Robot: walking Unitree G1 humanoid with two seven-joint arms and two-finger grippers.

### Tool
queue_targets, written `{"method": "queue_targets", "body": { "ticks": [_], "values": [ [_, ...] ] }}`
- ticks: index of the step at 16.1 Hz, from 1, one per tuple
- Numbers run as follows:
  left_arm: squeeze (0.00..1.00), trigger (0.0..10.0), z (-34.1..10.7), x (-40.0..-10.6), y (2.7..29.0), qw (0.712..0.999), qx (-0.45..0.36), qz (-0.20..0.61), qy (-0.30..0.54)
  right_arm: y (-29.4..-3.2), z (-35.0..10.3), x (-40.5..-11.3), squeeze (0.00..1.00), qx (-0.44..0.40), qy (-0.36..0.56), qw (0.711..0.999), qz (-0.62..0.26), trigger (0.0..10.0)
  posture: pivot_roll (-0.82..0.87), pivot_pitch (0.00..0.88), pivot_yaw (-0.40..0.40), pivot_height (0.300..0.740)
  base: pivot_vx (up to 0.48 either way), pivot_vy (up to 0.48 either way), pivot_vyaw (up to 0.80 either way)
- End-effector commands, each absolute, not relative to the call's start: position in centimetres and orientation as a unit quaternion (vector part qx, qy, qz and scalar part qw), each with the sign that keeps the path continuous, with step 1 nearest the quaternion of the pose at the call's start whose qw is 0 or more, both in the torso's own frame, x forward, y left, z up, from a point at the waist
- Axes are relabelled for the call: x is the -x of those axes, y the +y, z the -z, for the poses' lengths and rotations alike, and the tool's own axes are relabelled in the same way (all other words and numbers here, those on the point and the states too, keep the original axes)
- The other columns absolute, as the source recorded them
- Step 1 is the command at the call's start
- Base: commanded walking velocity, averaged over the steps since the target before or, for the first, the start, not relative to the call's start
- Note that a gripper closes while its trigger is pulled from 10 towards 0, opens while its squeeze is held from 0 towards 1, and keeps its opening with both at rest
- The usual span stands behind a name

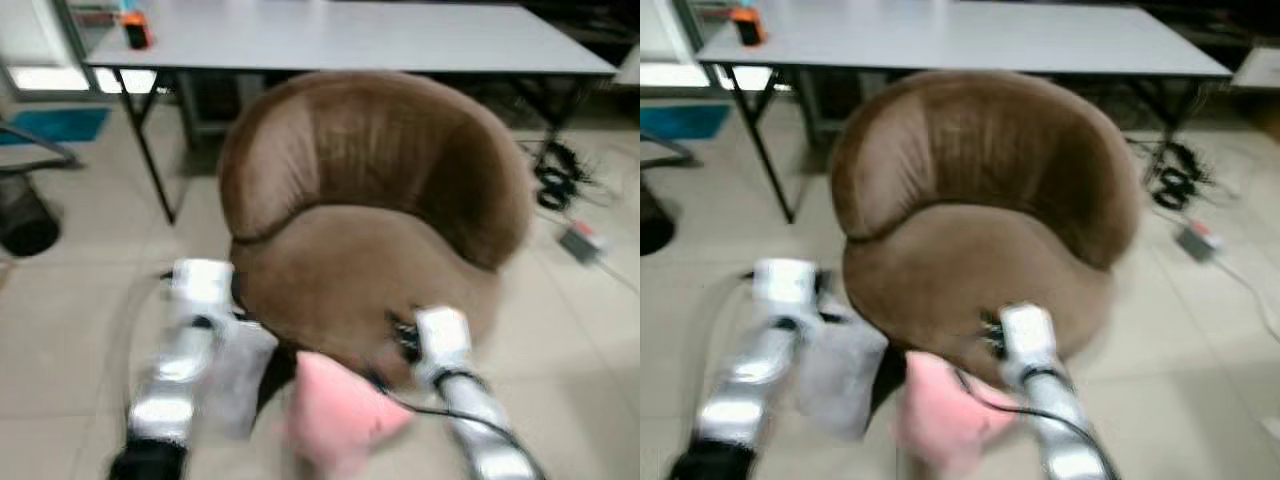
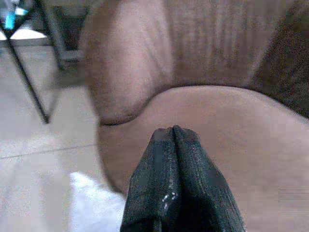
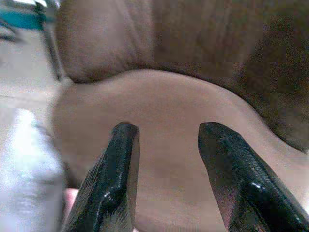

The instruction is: Move the pillow to the sofa from floor

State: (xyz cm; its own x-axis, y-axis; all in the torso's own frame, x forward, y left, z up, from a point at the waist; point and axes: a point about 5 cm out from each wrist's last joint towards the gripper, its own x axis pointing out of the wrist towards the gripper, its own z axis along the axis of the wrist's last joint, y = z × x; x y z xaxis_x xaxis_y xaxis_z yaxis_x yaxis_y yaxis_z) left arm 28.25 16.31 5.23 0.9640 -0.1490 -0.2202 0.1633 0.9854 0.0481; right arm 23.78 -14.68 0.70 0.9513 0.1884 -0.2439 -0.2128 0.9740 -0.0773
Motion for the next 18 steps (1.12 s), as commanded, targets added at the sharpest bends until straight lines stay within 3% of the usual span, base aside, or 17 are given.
{"method": "queue_targets", "body": {
  "ticks": [1,7,14,18],
  "values": [
    [0.0,10.0,-5.3,-28.2,18.0,0.99,-0.06,0.056,0.111,-13.3,-1.5,-24.5,0.0,0.046,0.101,0.987,-0.119,10.0,0.1,0.057,-0.026,0.74,0.412,0.0,0.0],
    [0.0,10.0,-5.1,-28.2,17.2,0.985,-0.1,0.088,0.108,-13.0,-1.1,-24.1,0.0,0.046,0.108,0.985,-0.129,10.0,0.09,0.046,-0.019,0.74,0.281,-0.381,0.0],
    [0.0,10.0,-5.4,-28.2,16.3,0.986,-0.097,0.101,0.085,-12.9,-0.7,-24.2,0.0,0.045,0.118,0.983,-0.132,10.0,0.1,0.044,-0.018,0.74,0.0,-0.063,0.0],
    [0.0,10.0,-5.3,-28.1,16.2,0.987,-0.09,0.101,0.092,-12.8,-0.8,-24.4,0.0,0.049,0.119,0.983,-0.134,10.0,0.1,0.045,-0.021,0.74,0.0,-0.475,0.0]
  ]
}}
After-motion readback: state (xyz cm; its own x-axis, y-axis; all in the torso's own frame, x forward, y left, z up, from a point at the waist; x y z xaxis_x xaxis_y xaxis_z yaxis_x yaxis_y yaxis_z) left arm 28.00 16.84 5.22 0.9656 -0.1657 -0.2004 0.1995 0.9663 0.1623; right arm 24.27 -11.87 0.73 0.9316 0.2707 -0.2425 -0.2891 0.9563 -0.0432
